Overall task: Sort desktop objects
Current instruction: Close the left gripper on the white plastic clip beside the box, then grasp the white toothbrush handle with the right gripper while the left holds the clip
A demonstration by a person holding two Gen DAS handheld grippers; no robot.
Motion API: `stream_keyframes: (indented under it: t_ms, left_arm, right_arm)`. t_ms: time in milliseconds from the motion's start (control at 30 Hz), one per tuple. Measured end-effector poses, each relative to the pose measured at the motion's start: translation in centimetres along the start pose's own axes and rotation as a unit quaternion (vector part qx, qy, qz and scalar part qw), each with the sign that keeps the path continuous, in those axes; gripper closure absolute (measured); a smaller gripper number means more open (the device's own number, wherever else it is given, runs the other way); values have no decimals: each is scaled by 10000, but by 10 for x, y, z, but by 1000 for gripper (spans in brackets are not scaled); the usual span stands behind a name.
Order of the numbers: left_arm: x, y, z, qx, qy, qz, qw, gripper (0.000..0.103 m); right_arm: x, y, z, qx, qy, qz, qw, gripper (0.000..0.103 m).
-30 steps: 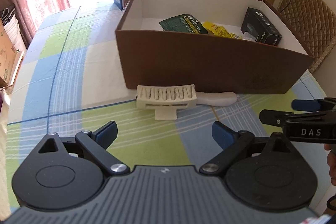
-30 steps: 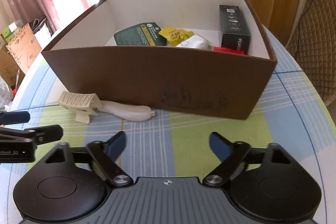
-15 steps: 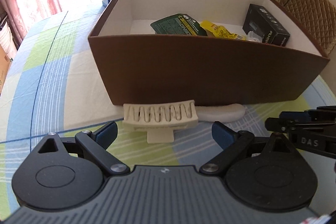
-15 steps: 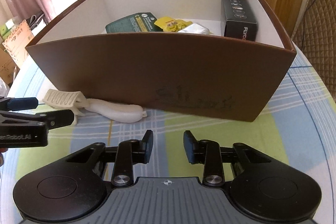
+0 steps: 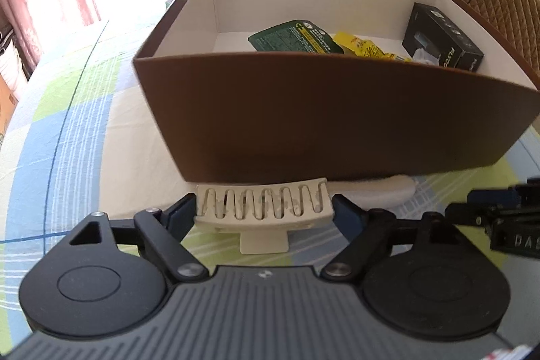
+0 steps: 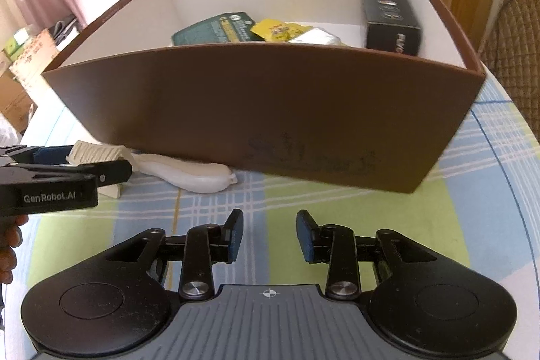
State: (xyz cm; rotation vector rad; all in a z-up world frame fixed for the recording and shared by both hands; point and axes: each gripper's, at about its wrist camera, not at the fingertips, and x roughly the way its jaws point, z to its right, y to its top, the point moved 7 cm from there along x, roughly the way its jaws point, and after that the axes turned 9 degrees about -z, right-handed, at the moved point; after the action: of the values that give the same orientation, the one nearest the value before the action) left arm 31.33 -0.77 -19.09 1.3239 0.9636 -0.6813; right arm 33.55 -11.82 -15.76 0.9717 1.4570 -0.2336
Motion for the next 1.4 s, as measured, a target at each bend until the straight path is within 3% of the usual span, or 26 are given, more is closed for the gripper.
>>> stream_keyframes:
  t_ms: [167,367,667,733,833,933,1033,1100,1133,1167,1400]
  left_arm:
    - [-10,-17,-24,-114,198,-75,9997,20]
    - [-26,-44,-67,-520,571,-210,9968,20]
    - [-46,-79,-119,-1100,931,-360,9889,20]
    - [-50,-85,-123,-1154,954,-384,9880,20]
    - [-54,-91,-125,-1203,953,-386,9874,20]
    - [-56,-94,-126,-1235,938,-383,9872,20]
    - [-57,-95,-123,-1216,929,-374,9875,20]
    - [-57,-95,-121,-1198,899,-380,9880,20]
    - [-56,-95,-120,-1189,882,-381,9882,20]
    - [-57,-96,-119,-1178,863,-377,9886,20]
    - [-59,-100,-103,-1034,653,-356,9919,20]
  right_arm:
    - [0,4,-17,-381,151,105,9991,59]
    - [6,13,-47,-1126,312,333,9926,57]
    - [35,10,-90,-2631,157,616,9627,57]
    - [39,7,-94,-2888,20,567,9557,57]
    - [43,3,-100,-3020,233,234,9527,57]
    - [44,3,-106,-3232,218,241,9458,58]
    - [50,4,-108,-3114,260,105,9499,58]
    - [52,3,-109,-3020,325,24,9528,67]
    - [51,2,-111,-2956,444,-74,9543,77]
    - [47,1,-112,-2913,513,-146,9551,79]
    - [27,-26,-104,-2453,570,-392,9670,82]
